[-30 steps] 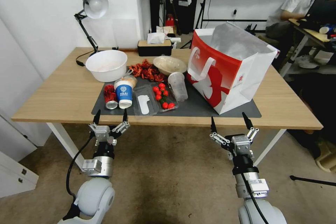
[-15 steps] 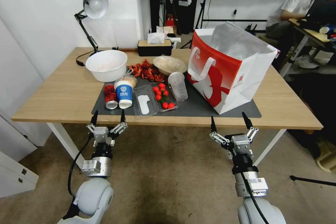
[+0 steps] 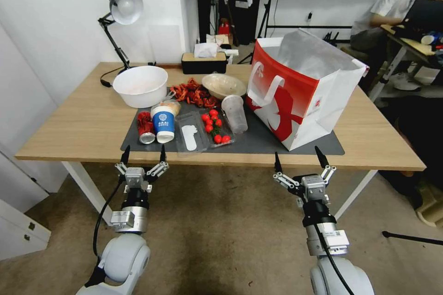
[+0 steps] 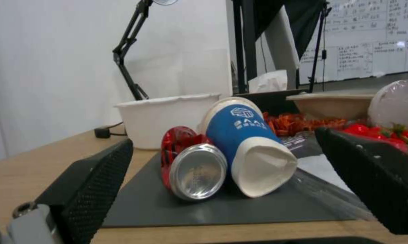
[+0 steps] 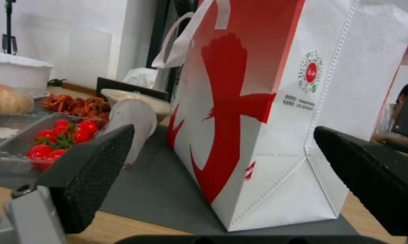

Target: Pick up the food delivery bag from the floor and place it on the table.

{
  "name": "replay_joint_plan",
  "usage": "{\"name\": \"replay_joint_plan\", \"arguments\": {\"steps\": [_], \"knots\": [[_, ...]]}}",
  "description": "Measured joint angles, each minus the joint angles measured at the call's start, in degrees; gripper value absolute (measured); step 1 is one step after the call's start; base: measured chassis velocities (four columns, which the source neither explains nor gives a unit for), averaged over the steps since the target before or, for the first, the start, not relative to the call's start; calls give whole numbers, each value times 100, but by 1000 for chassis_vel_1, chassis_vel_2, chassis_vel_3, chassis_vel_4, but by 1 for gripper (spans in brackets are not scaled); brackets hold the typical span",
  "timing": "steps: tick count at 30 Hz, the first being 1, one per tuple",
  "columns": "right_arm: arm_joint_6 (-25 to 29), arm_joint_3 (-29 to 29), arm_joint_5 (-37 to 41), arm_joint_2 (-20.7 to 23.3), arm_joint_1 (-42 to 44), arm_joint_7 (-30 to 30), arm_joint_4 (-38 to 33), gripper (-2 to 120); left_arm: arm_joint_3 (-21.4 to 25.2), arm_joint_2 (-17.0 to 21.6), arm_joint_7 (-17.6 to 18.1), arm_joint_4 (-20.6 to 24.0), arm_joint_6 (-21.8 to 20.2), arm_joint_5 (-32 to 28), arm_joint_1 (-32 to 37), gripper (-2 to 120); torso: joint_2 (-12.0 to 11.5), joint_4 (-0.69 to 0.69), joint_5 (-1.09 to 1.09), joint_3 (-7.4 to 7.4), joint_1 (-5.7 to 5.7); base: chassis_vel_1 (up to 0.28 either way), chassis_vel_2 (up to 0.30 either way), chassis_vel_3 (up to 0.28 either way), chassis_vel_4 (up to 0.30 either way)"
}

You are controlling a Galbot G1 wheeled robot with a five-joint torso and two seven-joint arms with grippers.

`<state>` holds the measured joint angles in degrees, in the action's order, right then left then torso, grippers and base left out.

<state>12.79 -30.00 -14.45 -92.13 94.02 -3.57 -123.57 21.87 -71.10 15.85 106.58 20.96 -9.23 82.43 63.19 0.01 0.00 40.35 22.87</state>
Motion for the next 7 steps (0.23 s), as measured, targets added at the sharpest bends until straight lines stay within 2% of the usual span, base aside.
{"name": "replay_joint_plan", "arguments": {"steps": [7], "knots": [[-4, 16, -44, 0, -27, -63, 63, 100, 3, 5, 2, -85, 50, 20, 16, 100, 0, 0, 0, 0, 0, 0, 0, 0, 0]]}}
